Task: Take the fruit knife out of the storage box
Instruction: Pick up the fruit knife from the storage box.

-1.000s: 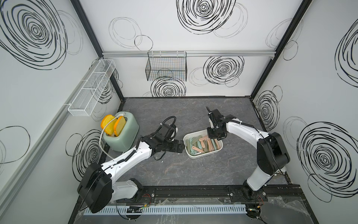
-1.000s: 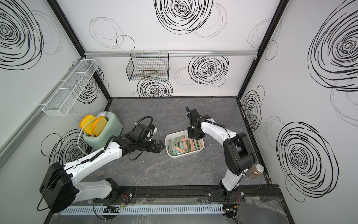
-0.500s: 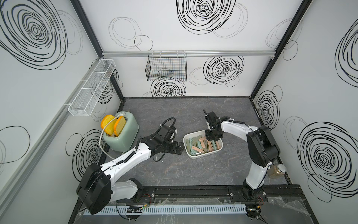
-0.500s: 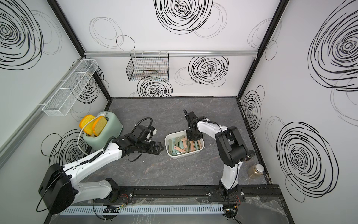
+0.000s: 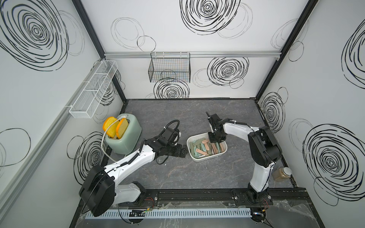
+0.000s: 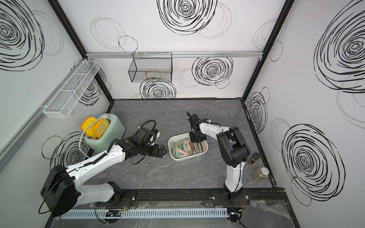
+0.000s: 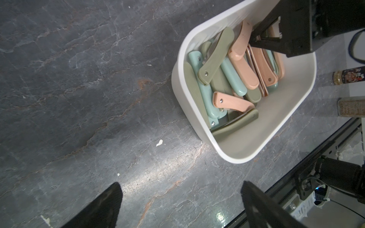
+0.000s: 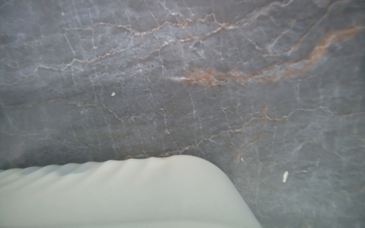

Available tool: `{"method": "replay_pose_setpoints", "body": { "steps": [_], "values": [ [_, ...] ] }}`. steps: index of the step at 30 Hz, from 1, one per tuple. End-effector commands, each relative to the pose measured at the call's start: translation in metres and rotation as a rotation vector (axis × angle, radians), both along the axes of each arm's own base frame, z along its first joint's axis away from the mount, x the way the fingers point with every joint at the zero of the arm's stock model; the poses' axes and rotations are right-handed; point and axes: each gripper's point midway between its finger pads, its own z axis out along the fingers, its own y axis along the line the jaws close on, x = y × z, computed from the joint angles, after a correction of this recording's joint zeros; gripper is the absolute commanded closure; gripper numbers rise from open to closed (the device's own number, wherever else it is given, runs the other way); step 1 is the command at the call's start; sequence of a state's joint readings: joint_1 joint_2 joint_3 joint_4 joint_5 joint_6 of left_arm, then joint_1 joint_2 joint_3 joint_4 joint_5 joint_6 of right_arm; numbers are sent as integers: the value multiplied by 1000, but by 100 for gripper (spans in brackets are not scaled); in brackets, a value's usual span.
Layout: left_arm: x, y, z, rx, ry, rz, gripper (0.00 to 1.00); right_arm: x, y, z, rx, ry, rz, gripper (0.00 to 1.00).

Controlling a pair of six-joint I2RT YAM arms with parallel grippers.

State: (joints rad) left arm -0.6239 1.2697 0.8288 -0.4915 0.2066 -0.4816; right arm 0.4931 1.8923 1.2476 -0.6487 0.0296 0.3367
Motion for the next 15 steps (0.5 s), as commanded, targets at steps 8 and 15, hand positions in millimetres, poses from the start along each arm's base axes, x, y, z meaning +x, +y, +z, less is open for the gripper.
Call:
{"method": "replay_pose_setpoints", "body": {
  "steps": [8,15],
  "values": [
    [10,-11,7,-19,-24,-24,2,17,-2,28,-24,-47,13,97],
    [12,-14,9,-30,-29,-20,2,17,-1,52,-1,-72,8,97]
  ]
}}
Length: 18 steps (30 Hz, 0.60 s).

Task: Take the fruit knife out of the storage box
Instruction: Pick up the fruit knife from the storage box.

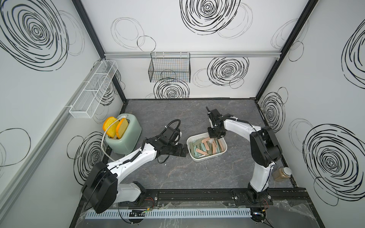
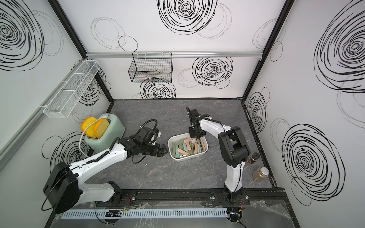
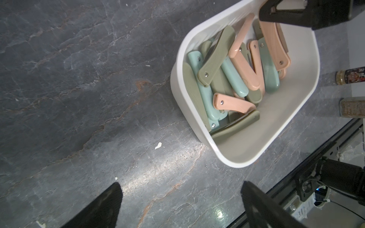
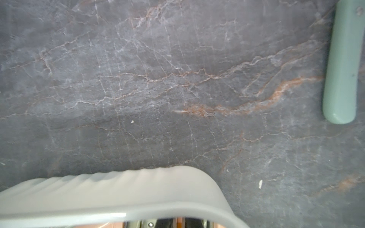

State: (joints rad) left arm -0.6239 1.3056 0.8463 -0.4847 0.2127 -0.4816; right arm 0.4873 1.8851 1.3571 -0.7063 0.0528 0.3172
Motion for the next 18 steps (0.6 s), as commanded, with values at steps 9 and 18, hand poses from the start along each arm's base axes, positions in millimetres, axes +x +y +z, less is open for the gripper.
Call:
{"method": "replay_pose_setpoints", "body": {
  "steps": [9,18],
  "values": [
    [8,-10,13,-40,-44,-12,2,-18,-9,28,14,-13,-10,97],
    [10,-11,17,-46,-51,-9,2,-13,-9,47,16,-49,-10,97]
  ]
}}
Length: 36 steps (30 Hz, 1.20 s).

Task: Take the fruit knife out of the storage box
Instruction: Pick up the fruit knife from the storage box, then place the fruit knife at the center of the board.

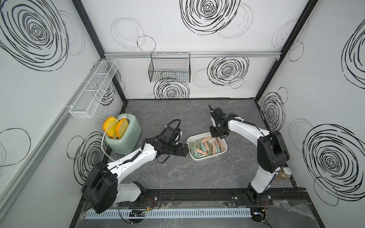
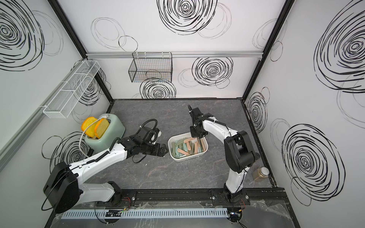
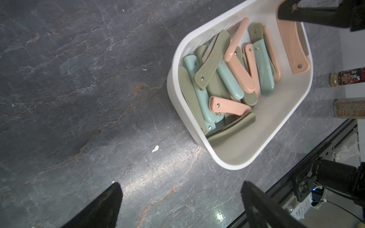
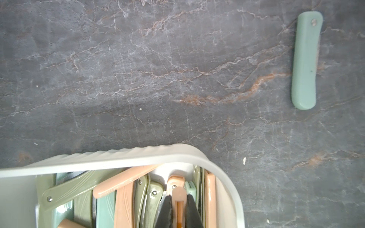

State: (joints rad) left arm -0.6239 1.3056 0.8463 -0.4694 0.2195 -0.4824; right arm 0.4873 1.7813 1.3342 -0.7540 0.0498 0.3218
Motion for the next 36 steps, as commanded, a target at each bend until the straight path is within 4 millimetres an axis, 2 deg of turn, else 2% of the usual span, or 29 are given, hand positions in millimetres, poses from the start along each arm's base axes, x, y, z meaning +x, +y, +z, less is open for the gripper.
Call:
{"method": "replay_pose_setpoints", "body": {
  "steps": [1,6,12,16,27,36],
  "values": [
    [8,-9,15,-31,-42,-6,2,1,-4,19,-11,-26,-5,97],
    [12,-10,20,-27,-54,-7,2,17,-12,31,-57,-58,-9,97],
    [18,-15,28,-29,-64,-13,2,48,-26,49,-133,-107,-37,95],
    [25,-21,34,-37,-69,-15,2,70,-36,49,-212,-128,-51,94],
    [40,-41,41,-72,-66,-35,2,113,-74,-6,-453,-91,-79,94],
    [53,-63,52,-111,-81,-85,2,147,-91,-39,-502,-72,-117,94]
  ]
}}
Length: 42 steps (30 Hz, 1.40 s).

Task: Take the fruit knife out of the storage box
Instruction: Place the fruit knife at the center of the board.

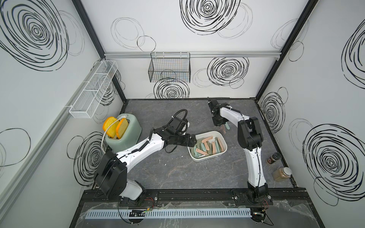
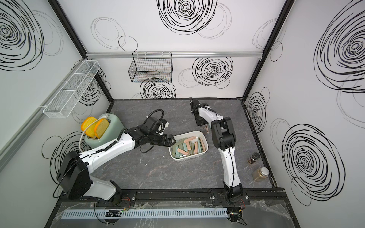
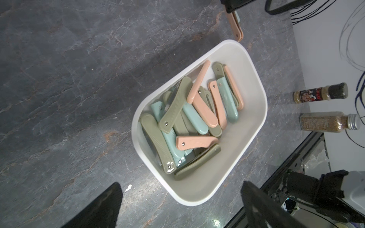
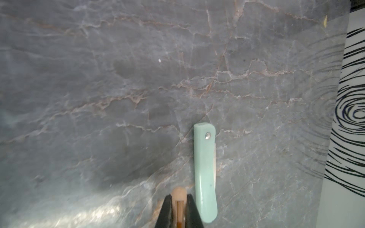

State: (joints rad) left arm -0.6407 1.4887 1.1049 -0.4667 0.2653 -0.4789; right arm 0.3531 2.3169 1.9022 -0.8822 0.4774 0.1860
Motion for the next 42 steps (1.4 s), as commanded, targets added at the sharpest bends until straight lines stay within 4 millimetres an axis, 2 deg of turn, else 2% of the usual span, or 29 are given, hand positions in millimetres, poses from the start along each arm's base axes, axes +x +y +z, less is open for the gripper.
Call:
{"method": "replay_pose_setpoints", "body": {
  "steps": [1,7,16,25,35,42],
  "values": [
    [10,-15,12,-30,-37,-45,2,12,-11,3,-45,-10,-14,94],
    [13,-19,9,-19,-24,-63,2,31,-15,-12,-54,-13,-24,93],
    [9,-22,-7,-16,16,-78,2,42,-8,-30,-38,-6,-20,90],
    [9,-25,-10,-23,23,-81,2,42,6,-18,-23,-29,7,69],
    [5,-18,-2,-19,5,-75,2,35,19,18,-12,-74,26,69],
    [-6,-7,1,-9,-5,-65,2,20,37,47,105,-86,29,70]
  ]
}}
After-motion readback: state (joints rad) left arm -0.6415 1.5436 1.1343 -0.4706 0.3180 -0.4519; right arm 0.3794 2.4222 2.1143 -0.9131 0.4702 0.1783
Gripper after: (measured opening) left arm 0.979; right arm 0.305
